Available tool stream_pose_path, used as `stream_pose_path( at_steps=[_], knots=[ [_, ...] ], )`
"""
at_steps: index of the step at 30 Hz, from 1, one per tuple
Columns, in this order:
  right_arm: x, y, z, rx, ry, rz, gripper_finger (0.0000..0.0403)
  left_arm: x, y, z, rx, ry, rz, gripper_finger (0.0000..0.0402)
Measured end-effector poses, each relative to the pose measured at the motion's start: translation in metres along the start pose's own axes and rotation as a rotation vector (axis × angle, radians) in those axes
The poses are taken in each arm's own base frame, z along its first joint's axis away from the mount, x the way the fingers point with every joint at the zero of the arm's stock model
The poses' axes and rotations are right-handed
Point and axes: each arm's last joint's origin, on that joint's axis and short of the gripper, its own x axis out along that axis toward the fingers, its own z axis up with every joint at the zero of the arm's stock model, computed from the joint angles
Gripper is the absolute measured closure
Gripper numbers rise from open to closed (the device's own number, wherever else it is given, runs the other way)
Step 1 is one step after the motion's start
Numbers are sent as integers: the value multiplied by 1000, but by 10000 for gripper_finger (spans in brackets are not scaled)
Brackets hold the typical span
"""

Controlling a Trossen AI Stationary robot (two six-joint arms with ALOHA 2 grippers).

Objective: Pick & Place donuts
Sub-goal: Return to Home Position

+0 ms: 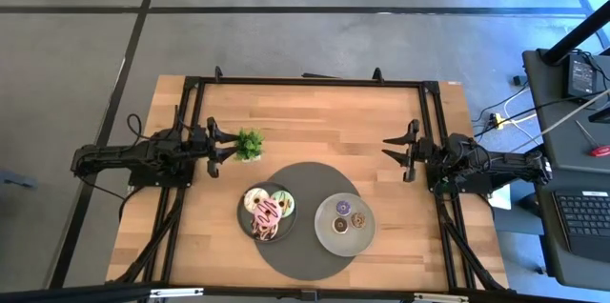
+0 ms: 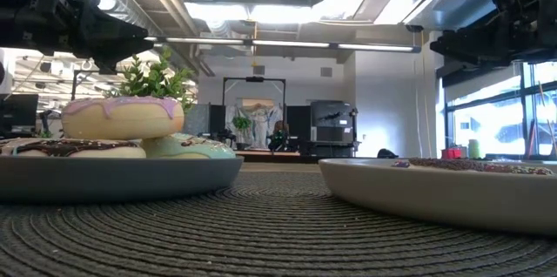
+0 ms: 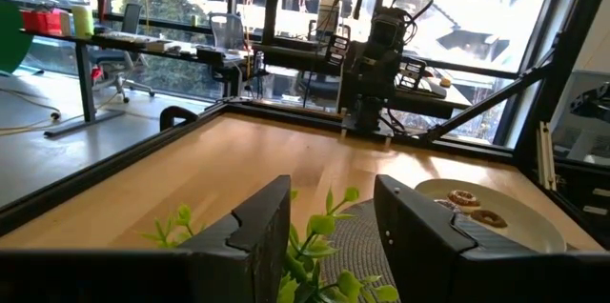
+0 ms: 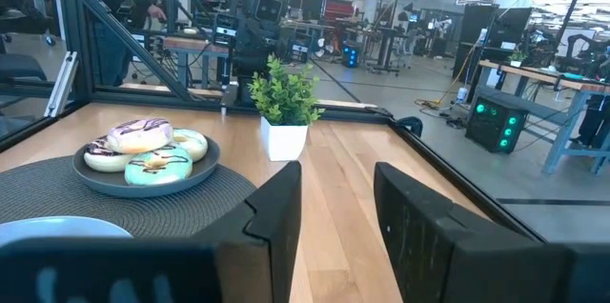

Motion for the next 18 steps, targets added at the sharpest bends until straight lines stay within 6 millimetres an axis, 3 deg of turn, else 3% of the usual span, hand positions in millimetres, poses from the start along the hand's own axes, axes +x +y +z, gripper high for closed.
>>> stream_pose_path(
  at_steps=[18],
  knots=[
    [0, 0, 0, 0, 0, 0, 267, 0, 0, 0, 0, 0, 0, 249]
  ],
)
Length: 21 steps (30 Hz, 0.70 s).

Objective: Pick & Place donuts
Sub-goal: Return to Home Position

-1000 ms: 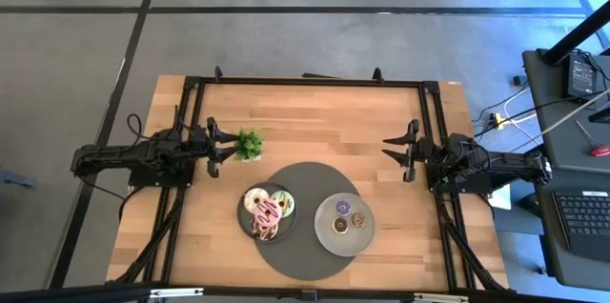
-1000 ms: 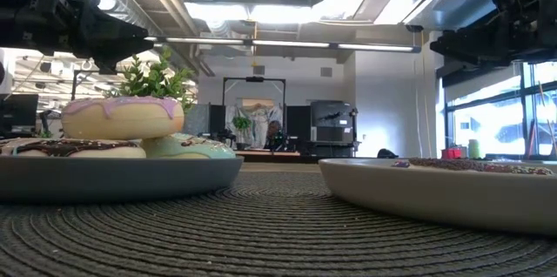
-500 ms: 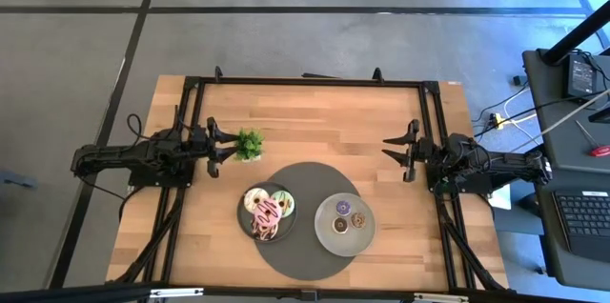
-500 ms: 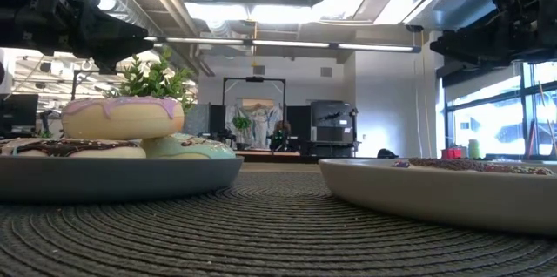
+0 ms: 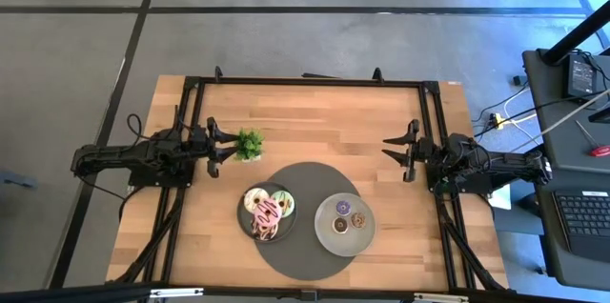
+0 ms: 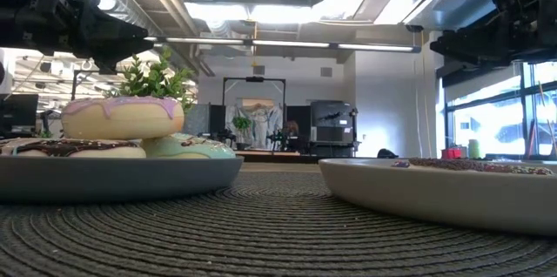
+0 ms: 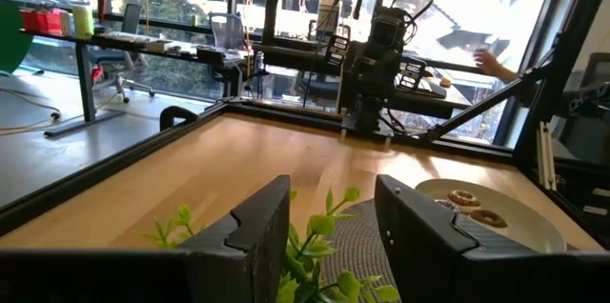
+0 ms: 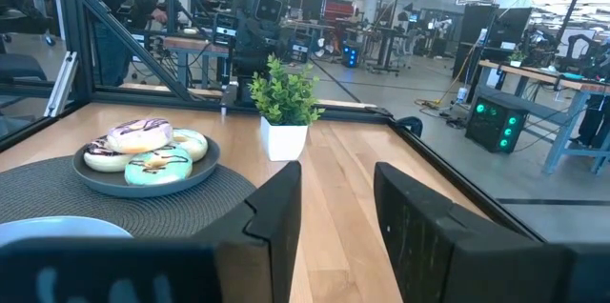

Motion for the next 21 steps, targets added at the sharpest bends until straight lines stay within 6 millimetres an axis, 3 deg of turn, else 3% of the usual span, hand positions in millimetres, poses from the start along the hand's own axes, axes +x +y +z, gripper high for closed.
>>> stream_pose_path(
  at_steps=[21],
  knots=[
    [0, 0, 0, 0, 0, 0, 267, 0, 0, 0, 0, 0, 0, 253]
  ],
)
